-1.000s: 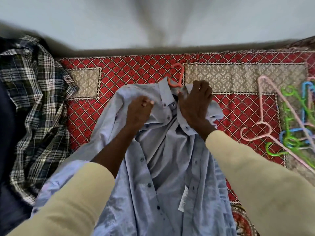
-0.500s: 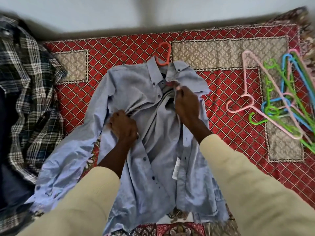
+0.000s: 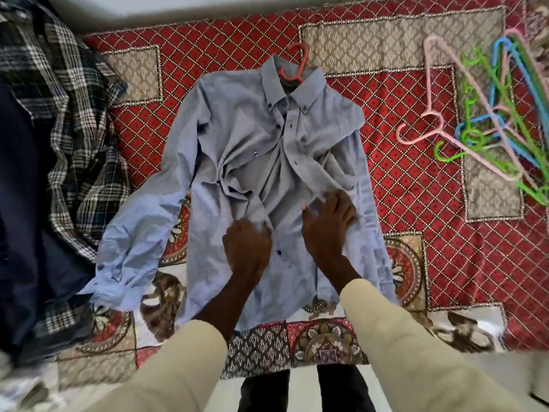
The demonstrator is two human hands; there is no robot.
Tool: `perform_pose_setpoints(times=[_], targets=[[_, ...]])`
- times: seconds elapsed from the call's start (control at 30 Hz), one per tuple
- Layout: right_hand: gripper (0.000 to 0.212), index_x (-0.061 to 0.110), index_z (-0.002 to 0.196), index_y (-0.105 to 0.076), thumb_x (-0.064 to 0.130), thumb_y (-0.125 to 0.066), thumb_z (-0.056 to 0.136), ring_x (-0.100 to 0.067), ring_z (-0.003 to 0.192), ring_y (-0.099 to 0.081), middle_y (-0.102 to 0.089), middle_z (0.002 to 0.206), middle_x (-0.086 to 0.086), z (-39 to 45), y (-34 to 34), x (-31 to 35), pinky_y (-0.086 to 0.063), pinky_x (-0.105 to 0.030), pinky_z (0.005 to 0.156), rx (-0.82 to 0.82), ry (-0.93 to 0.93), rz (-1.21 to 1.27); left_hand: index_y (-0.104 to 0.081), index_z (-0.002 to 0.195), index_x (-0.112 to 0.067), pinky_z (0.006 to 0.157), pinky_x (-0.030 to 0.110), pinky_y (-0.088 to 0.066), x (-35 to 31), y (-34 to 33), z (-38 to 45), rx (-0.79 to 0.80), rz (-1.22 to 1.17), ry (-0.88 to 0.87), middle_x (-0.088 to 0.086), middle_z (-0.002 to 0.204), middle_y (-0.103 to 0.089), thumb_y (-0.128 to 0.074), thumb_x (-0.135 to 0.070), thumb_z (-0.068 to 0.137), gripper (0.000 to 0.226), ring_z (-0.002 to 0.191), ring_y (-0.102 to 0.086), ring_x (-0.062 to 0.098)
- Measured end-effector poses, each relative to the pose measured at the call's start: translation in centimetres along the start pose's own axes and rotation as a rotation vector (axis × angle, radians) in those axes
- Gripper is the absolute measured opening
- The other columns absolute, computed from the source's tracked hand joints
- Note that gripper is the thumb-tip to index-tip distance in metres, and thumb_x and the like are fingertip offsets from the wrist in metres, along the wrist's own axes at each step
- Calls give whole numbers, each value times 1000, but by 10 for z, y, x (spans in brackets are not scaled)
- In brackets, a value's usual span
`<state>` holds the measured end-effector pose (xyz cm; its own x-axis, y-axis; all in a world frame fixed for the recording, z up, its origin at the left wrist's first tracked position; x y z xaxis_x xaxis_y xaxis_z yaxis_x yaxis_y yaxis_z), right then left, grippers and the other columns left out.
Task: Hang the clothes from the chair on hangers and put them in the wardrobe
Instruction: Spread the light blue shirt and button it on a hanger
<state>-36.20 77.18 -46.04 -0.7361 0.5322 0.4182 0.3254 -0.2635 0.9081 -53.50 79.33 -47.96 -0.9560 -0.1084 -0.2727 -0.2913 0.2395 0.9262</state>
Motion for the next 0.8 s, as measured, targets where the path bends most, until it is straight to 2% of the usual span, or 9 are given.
perform_pose_setpoints(times=[0.13, 0.27, 0.33, 0.4, 0.5, 0.57, 0.63, 0.7, 0.8], targets=[[43, 6, 112, -54, 33, -68, 82, -40, 107, -50, -53, 118, -18, -81, -2, -38, -38, -48, 89, 176, -129, -101, -64, 80, -9, 71, 38, -46, 4, -30, -70, 278, 100, -89, 11, 76, -66, -58, -57, 82, 48, 75, -65, 32], [61, 3, 131, -46, 41, -65, 87, -39, 123, -40, -46, 132, -19, -143, 0, -73, -33, -50, 101, 420, -367, -227, -60, 110, -4, 84, 44, -44, 6, -44, -121, 414, 252, -93, 19, 106, -63, -65, -49, 77, 55, 102, -59, 35], [49, 3, 128, -48, 31, -62, 90, -40, 122, -40, -46, 132, -20, -154, 0, -78, -35, -52, 100, 448, -298, -213, -51, 127, -4, 97, 46, -38, 11, -48, -131, 397, 288, -120, 20, 127, -52, -58, -30, 83, 53, 123, -46, 36], [34, 4, 117, -55, 17, -61, 86, -40, 115, -45, -51, 125, -20, -154, 3, -82, -37, -50, 96, 411, -158, -219, -49, 129, -3, 101, 47, -37, 15, -45, -136, 344, 241, -211, 20, 131, -48, -49, -17, 81, 51, 127, -41, 37], [35, 4, 107, -60, 15, -56, 74, -37, 104, -56, -60, 110, -18, -150, 13, -94, -42, -45, 89, 315, 86, -188, -57, 114, 1, 95, 48, -42, 27, -47, -146, 196, -63, -421, 22, 116, -58, -44, -6, 83, 35, 110, -51, 37], [32, 2, 105, -61, 5, -59, 73, -38, 91, -62, -64, 98, -19, -159, 29, -100, -49, -43, 79, 367, 281, -189, -56, 108, -3, 83, 46, -47, 41, -46, -160, 281, -220, -443, 20, 100, -62, -51, -3, 88, 21, 92, -56, 32], [34, 2, 113, -61, -2, -57, 80, -40, 91, -65, -66, 101, -20, -169, 38, -105, -51, -43, 75, 652, 342, -200, -50, 113, -9, 68, 39, -49, 51, -43, -171, 467, -254, -387, 15, 91, -64, -48, -16, 99, 16, 80, -60, 26], [34, 6, 123, -58, 4, -50, 90, -36, 105, -64, -65, 115, -17, -186, 40, -115, -51, -42, 85, 1064, 354, -378, -46, 122, -12, 65, 35, -49, 61, -43, -191, 638, -116, -400, 14, 96, -65, -42, -21, 103, 21, 81, -64, 26], [29, 6, 114, -65, 7, -55, 86, -30, 97, -67, -69, 110, -14, -199, 46, -112, -55, -37, 83, 1415, 357, -507, -47, 136, -8, 85, 36, -51, 77, -50, -215, 981, 150, -332, 15, 123, -61, -49, -11, 96, 40, 109, -61, 33]])
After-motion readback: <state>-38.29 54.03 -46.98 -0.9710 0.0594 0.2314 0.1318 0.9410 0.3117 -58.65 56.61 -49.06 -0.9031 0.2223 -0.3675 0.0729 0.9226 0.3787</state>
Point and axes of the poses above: each hand's wrist, its own z-axis towards the middle knuckle, its own y-axis out of the back of the hand, x = y × z, the point moved 3 cm from there along z, towards the middle knuckle
